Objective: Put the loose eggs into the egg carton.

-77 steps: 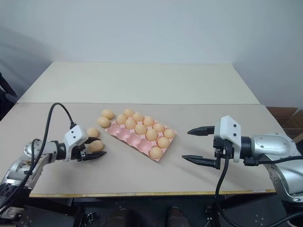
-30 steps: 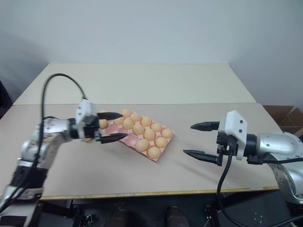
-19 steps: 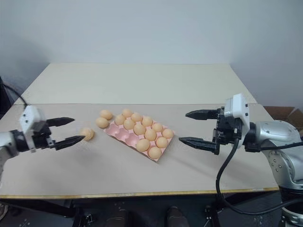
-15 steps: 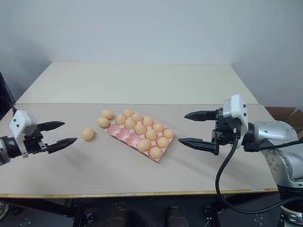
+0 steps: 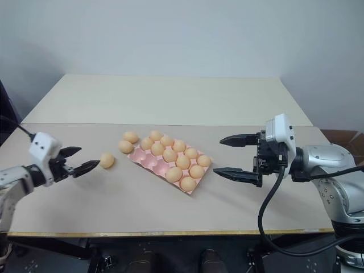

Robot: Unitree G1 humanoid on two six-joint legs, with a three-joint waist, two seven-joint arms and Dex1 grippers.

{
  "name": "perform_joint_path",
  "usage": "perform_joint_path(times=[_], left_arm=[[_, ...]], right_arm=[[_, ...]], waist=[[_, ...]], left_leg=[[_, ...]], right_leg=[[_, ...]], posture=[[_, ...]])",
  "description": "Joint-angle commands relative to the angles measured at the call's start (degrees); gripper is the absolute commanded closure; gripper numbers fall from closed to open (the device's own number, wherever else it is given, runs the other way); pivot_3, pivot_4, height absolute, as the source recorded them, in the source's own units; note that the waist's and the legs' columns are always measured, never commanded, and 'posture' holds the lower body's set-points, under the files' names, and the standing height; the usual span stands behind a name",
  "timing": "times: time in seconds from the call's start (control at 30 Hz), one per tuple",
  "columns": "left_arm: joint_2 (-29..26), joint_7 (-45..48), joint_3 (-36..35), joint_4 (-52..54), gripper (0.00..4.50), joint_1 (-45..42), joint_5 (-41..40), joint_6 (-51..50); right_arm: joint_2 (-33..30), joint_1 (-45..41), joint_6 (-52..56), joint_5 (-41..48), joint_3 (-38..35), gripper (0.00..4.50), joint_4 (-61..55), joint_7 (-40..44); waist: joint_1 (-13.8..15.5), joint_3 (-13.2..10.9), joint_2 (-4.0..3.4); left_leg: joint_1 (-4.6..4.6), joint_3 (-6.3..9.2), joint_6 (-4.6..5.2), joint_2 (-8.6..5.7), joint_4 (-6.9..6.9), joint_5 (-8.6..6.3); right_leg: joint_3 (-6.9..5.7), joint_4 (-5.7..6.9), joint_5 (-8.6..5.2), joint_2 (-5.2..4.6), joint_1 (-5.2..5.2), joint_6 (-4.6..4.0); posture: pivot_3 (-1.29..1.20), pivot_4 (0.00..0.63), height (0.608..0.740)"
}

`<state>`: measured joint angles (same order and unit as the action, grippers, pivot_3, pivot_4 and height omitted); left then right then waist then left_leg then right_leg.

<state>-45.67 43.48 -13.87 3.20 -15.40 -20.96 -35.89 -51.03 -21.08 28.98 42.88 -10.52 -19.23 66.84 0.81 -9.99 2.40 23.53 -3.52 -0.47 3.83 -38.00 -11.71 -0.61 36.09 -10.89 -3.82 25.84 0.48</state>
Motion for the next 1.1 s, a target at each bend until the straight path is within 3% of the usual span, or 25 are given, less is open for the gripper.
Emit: perform_joint_path(times=[0.03, 0.4, 0.53, 0.73, 0.93, 1.1], left_arm=[[0.69, -3.0, 2.6, -0.43, 0.03, -4.21, 0.83, -5.01], [3.75, -7.46, 10.22, -5.39, 0.03, -10.14, 4.39, -12.96], [5.27, -10.0, 10.94, -8.04, 0.84, -11.95, 5.8, -13.87], [4.74, -9.15, 10.92, -7.46, 2.62, -12.58, 6.08, -12.54], [2.25, -4.26, 9.37, 0.66, 2.72, -12.25, 3.55, -9.56], [3.83, 4.08, 9.57, 7.2, 2.72, -14.06, -2.24, -3.58]], right_arm=[[-1.08, 0.23, -0.2, 0.42, -2.32, 0.0, -1.74, -0.16], [-1.82, 1.79, 0.7, 1.3, -3.86, 0.0, -3.35, -1.37], [-1.89, 2.07, 0.97, 1.44, -4.22, 0.0, -3.81, -2.0], [-1.92, 2.64, 1.22, 1.39, -4.77, 0.0, -4.23, -2.58], [-1.75, 3.07, 0.9, 1.07, -4.8, 0.0, -4.21, -2.92], [-1.48, 3.12, 0.52, 0.77, -4.51, 0.0, -4.16, -3.33]], waist=[[-0.09, 0.0, 0.01], [-0.36, 0.0, 0.02], [-0.12, 0.01, 0.03], [-0.13, 0.01, 0.03], [-0.14, 0.0, 0.04], [-0.06, 0.0, 0.04]], left_leg=[[0.01, 0.0, 0.0, 0.01, 0.0, 0.0], [-0.01, 0.02, 0.0, 0.03, 0.0, 0.0], [-0.04, 0.02, 0.0, 0.02, 0.0, 0.0], [-0.02, 0.03, 0.0, 0.02, 0.0, 0.0], [0.01, 0.03, 0.0, 0.03, 0.0, 0.0], [0.03, 0.02, 0.0, -0.01, 0.0, 0.0]], right_leg=[[0.0, 0.0, 0.0, 0.01, 0.0, 0.0], [0.05, 0.02, 0.01, 0.08, 0.01, -0.01], [0.05, 0.02, 0.01, 0.08, -0.01, -0.01], [0.05, 0.01, 0.02, 0.07, -0.02, -0.02], [0.03, 0.0, 0.02, 0.07, 0.0, -0.02], [0.04, -0.03, 0.01, 0.03, 0.0, -0.03]], posture=[[0.0, 0.15, 0.74], [0.0, 0.15, 0.74], [0.0, 0.15, 0.74], [0.0, 0.15, 0.74], [0.0, 0.15, 0.74], [0.0, 0.15, 0.74]])
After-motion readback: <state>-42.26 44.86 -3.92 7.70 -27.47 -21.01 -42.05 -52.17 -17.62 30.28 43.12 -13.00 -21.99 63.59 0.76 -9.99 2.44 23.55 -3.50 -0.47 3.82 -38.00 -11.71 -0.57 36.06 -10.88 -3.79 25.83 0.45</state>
